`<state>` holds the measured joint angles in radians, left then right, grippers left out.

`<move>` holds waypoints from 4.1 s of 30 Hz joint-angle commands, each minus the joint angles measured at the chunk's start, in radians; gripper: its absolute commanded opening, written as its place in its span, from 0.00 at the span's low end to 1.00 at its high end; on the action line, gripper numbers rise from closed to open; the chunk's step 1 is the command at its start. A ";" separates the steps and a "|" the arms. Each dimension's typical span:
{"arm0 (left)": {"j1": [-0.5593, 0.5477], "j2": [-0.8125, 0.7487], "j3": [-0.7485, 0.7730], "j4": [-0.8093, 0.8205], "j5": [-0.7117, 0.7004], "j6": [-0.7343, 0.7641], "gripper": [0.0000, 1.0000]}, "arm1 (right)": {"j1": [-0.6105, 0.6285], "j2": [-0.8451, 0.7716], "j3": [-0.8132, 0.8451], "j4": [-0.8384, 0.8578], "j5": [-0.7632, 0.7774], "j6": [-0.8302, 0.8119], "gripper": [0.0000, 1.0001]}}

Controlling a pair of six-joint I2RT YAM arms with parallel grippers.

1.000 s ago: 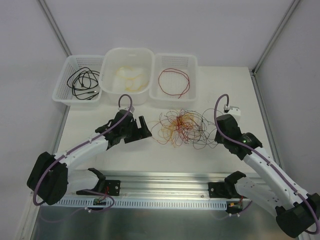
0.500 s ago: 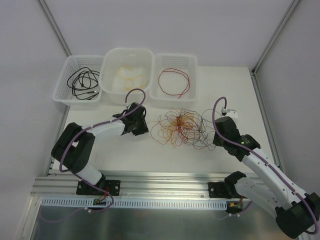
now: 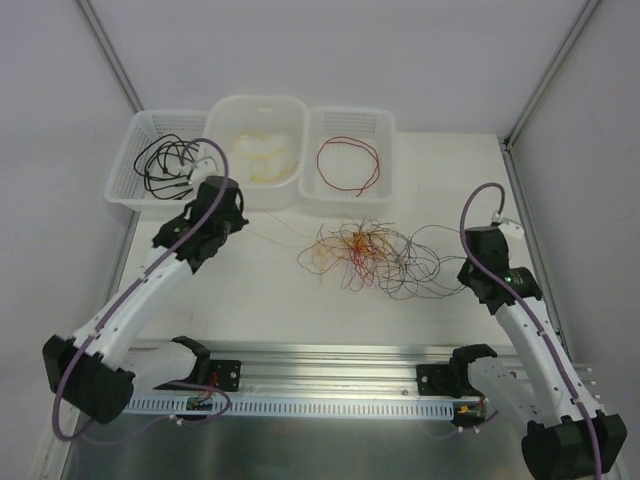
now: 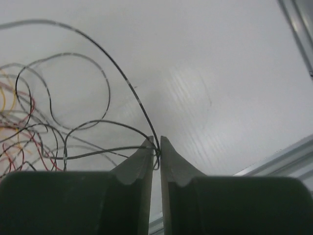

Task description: Untangle the cables

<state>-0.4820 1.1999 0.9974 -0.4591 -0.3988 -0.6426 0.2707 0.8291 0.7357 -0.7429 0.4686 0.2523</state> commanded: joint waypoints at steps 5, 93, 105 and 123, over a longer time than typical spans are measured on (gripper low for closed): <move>0.049 -0.327 0.228 -0.258 -0.353 0.250 0.00 | -0.235 -0.048 0.113 -0.039 -0.030 -0.011 0.24; -0.479 0.028 -0.094 0.187 0.125 -0.444 0.80 | 0.257 0.188 0.289 -0.010 -0.282 -0.160 0.64; -0.599 0.538 0.173 0.240 0.032 -0.559 0.39 | 0.298 0.025 0.234 0.002 -0.335 -0.111 0.79; -0.604 0.705 0.202 0.240 0.063 -0.603 0.37 | 0.300 -0.002 0.182 0.054 -0.390 -0.122 0.80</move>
<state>-1.0748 1.9053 1.2102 -0.2218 -0.3225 -1.2152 0.5629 0.8257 0.9318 -0.7341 0.1013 0.1230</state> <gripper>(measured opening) 0.374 0.798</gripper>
